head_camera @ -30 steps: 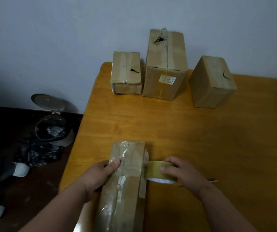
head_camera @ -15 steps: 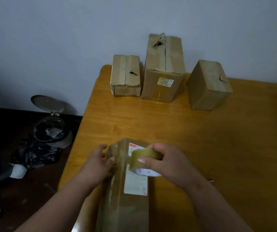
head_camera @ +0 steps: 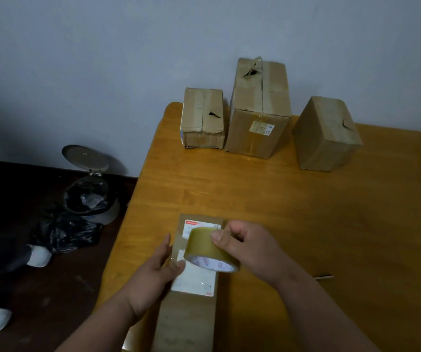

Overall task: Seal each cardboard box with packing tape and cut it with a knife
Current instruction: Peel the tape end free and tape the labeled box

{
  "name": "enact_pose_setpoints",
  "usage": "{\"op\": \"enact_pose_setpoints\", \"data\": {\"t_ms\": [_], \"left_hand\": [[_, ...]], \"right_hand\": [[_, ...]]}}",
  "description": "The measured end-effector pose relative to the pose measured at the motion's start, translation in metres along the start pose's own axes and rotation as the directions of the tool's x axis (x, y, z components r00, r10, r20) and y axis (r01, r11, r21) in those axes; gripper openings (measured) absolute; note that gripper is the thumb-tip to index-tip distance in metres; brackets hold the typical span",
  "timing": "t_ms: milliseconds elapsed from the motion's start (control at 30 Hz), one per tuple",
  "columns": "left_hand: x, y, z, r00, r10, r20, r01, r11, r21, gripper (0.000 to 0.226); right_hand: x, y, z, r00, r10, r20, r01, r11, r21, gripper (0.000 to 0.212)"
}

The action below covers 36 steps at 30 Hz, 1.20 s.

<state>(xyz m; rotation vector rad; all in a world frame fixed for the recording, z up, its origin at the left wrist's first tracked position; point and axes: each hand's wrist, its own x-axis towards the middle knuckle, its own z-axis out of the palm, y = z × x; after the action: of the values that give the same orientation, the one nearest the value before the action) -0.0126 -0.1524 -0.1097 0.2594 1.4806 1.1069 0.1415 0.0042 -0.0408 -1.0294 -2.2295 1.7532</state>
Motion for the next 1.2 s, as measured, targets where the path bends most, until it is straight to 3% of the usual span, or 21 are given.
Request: {"op": "enact_pose_setpoints", "data": {"t_ms": [67,167,233,333,400,467,500,567,633,733,867,933,1000,1200], "left_hand": [[-0.003,-0.002,-0.002,0.999,0.027,-0.025,-0.027,1.0,0.007,0.086],[-0.003,-0.003,-0.004,0.997,0.063,-0.042,-0.062,0.997,0.038,0.07],[-0.004,-0.002,-0.001,0.994,0.093,-0.062,-0.086,0.99,0.109,0.062],[-0.007,0.002,0.009,0.959,0.259,-0.12,-0.191,0.895,0.402,0.066],[-0.007,0.008,0.015,0.892,0.437,-0.119,-0.234,0.669,0.706,0.078],[-0.005,0.016,0.02,0.844,0.535,-0.03,-0.154,0.296,0.943,0.098],[-0.004,0.022,0.024,0.832,0.554,0.045,-0.153,0.15,0.977,0.105],[-0.001,0.035,0.037,0.81,0.547,0.212,-0.274,0.032,0.961,0.098],[0.004,0.046,0.051,0.802,0.503,0.322,-0.415,0.082,0.906,0.08],[0.012,0.06,0.069,0.859,0.364,0.361,-0.456,0.221,0.862,0.065],[0.024,0.078,0.081,0.887,0.157,0.434,-0.456,0.163,0.875,0.033],[0.027,0.085,0.085,0.896,0.08,0.438,-0.445,0.201,0.873,0.019],[0.029,0.09,0.088,0.902,0.032,0.43,-0.425,0.233,0.875,0.017],[0.039,0.106,0.096,0.926,-0.086,0.368,-0.348,0.182,0.92,0.029]], "right_hand": [[-0.001,0.0,-0.009,1.0,-0.006,0.0,0.006,0.996,-0.087,0.034],[-0.005,0.01,-0.032,0.998,-0.025,-0.059,0.002,0.932,-0.362,0.037],[-0.01,0.019,-0.039,0.996,0.032,-0.078,-0.059,0.93,-0.364,0.04],[-0.018,0.026,-0.033,0.993,0.088,-0.074,-0.106,0.943,-0.316,0.042],[-0.019,0.025,-0.029,0.994,0.084,-0.07,-0.101,0.949,-0.297,0.042],[-0.02,0.022,-0.029,0.992,0.095,-0.08,-0.112,0.96,-0.257,0.042],[-0.02,0.021,-0.03,0.991,0.101,-0.084,-0.118,0.965,-0.234,0.04],[-0.022,0.016,-0.033,0.992,0.1,-0.075,-0.113,0.972,-0.204,0.035],[-0.024,0.013,-0.036,0.995,0.087,-0.057,-0.096,0.98,-0.173,0.03],[-0.027,0.01,-0.041,0.996,0.083,-0.035,-0.088,0.978,-0.187,0.022],[-0.029,0.011,-0.05,0.997,0.074,-0.028,-0.079,0.974,-0.213,0.016],[-0.03,0.012,-0.057,0.997,0.071,-0.033,-0.076,0.971,-0.225,0.014],[-0.029,0.012,-0.061,0.997,0.06,-0.051,-0.07,0.971,-0.23,0.013],[-0.02,0.017,-0.064,0.991,-0.045,-0.122,0.008,0.957,-0.291,0.005]]}}
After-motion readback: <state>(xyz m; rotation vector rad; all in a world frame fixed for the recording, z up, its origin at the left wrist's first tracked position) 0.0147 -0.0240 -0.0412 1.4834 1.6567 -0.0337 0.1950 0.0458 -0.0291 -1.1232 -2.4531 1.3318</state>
